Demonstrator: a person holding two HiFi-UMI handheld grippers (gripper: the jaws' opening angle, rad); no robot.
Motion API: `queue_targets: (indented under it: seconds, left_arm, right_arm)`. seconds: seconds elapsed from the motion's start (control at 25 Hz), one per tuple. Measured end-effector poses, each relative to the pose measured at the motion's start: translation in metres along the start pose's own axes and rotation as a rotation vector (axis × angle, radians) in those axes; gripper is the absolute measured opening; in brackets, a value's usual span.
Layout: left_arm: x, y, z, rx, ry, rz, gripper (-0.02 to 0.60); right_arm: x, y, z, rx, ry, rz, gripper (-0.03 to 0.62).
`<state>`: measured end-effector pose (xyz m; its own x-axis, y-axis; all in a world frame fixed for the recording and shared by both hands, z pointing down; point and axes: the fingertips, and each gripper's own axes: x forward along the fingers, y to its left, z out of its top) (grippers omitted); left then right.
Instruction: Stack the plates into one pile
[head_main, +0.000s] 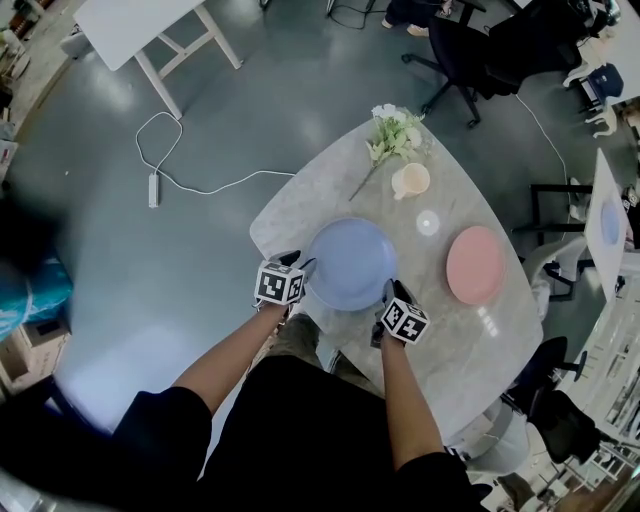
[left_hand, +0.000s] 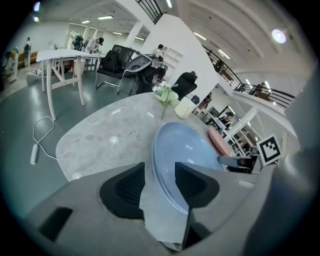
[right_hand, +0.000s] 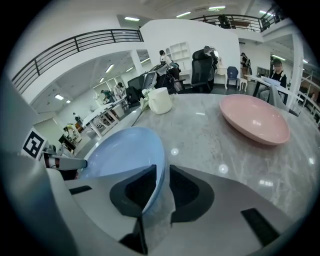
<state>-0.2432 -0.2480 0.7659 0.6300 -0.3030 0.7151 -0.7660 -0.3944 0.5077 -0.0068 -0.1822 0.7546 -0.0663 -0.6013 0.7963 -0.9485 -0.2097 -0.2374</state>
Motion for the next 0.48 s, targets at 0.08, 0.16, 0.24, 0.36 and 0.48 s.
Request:
queue_targets:
  seconds: [0.08, 0.16, 0.24, 0.36, 0.48]
  left_arm:
    - [0.002, -0.002, 0.002, -0.003, -0.004, -0.02, 0.198]
    - [0.005, -0.003, 0.003, -0.004, 0.004, -0.027, 0.196]
    - [0.008, -0.001, 0.002, -0.014, 0.022, -0.022, 0.178]
    - [0.012, 0.004, 0.0, -0.043, 0.033, -0.007, 0.147]
    - [0.015, 0.006, -0.001, -0.047, 0.043, -0.013, 0.147]
  right_arm:
    - [0.0, 0.0, -0.001, 0.027, -0.006, 0.02, 0.051]
    - [0.001, 0.0, -0.001, 0.055, -0.008, 0.036, 0.057]
    - [0.002, 0.001, -0.002, 0.081, -0.004, 0.058, 0.065]
    - [0.007, 0.003, -0.008, 0.102, 0.014, 0.087, 0.067]
    - [0.009, 0.002, -0.012, 0.111, 0.022, 0.083, 0.067]
